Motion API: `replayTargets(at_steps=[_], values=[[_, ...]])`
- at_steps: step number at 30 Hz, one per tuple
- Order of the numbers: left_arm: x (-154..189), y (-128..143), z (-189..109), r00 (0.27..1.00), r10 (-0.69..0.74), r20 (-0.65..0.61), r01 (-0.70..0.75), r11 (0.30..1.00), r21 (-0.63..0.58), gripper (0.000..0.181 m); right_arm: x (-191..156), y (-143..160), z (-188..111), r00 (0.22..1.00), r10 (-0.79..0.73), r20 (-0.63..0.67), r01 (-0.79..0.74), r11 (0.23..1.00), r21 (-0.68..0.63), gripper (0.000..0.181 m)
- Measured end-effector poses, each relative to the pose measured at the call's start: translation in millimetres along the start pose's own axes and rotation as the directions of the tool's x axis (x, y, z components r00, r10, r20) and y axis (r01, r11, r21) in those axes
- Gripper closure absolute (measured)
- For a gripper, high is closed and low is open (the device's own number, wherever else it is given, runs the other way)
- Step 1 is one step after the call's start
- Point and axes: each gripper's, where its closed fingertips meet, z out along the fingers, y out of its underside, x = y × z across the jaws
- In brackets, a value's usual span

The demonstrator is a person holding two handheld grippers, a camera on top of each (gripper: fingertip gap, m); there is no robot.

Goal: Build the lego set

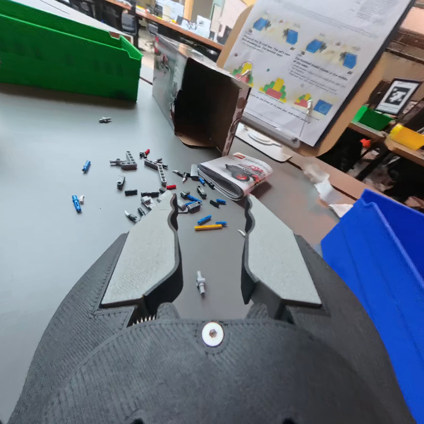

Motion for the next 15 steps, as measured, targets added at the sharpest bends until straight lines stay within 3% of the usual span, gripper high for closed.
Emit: replayTargets(at_steps=[2, 4, 15], values=[[-0.5, -0.2, -0.4, 1.0, 0.021, 0.016, -0.021, 1.0, 0.003, 0.181, 0.2, -11.9, -5.7, 0.998, -0.042, -0.042, 0.045, 0.996, 0.073, 0.135], [-0.2, 4.2, 2.3, 1.0, 0.013, 0.004, -0.013, 1.0, -0.027, 0.181, -3.8, -8.8, -2.7, 0.996, -0.084, -0.043, 0.086, 0.995, 0.049, 0.136], [10.5, 21.3, 11.5, 0.992, 0.128, -0.018, -0.129, 0.982, -0.136, 0.181, -36.1, 3.7, 5.5, 0.983, -0.085, 0.163, 0.086, 0.996, -0.002, 0.133]])
